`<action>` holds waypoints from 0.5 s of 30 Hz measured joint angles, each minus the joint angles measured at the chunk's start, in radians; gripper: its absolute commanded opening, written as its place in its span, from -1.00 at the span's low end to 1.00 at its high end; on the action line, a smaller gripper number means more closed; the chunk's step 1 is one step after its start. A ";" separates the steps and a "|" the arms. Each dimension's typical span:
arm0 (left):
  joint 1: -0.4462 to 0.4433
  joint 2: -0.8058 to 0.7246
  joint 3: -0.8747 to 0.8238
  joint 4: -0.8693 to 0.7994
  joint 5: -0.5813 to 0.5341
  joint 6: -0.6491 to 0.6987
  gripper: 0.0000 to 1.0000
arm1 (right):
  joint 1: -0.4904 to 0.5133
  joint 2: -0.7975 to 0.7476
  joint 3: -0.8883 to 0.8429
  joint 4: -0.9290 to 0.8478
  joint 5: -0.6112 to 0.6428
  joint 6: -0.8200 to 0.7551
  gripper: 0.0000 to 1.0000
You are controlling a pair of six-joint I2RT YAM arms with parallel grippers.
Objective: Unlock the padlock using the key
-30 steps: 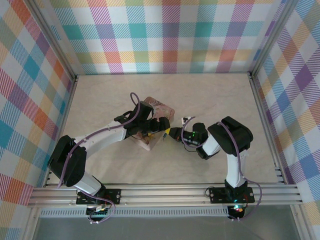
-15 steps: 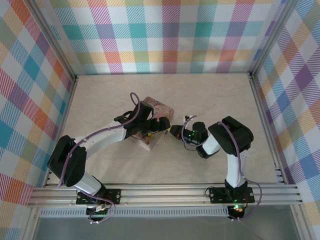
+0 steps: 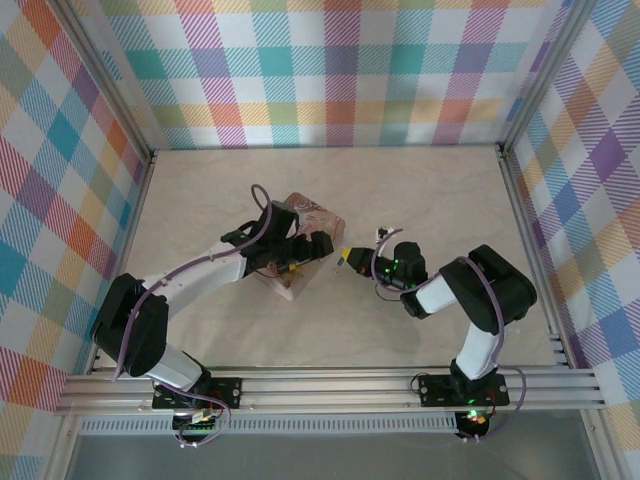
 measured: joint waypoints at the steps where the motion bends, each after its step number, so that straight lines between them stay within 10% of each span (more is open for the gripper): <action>1: 0.009 0.000 0.000 -0.003 0.001 0.001 0.84 | -0.001 -0.021 -0.001 -0.031 0.000 -0.012 -0.97; 15: 0.145 0.023 0.035 -0.044 0.033 0.072 0.83 | -0.001 -0.451 0.164 -0.826 -0.019 -0.323 -0.96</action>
